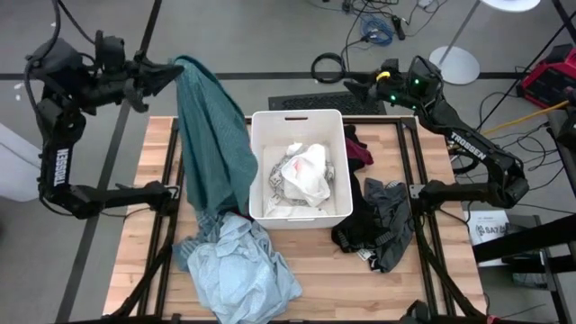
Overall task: Sort clothes
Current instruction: Move the green shirt to the bottom middle of the table
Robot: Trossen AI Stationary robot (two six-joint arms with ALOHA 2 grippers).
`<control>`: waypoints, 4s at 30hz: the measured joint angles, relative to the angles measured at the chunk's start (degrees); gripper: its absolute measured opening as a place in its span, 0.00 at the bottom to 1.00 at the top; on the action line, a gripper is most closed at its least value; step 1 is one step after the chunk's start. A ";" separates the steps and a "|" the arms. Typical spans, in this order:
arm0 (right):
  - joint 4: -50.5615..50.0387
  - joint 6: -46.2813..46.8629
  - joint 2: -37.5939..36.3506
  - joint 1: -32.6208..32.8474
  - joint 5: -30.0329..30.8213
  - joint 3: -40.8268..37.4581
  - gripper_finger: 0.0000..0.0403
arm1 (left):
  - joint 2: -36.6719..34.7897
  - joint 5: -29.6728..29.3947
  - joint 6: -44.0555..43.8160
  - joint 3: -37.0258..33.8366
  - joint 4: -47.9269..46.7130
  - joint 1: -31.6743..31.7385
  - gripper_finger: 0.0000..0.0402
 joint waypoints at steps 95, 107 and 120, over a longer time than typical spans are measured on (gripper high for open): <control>-21.82 -12.66 52.98 43.00 7.19 72.24 0.02 | 7.76 11.05 6.27 -2.58 -14.15 -23.12 0.17; -20.29 -9.13 50.25 42.75 4.19 72.46 0.00 | 4.96 11.49 15.62 -2.62 -29.53 -23.08 0.40; 5.69 14.71 39.25 45.56 -18.06 72.57 0.00 | -4.39 -1.45 19.64 -2.61 -15.10 -23.02 0.40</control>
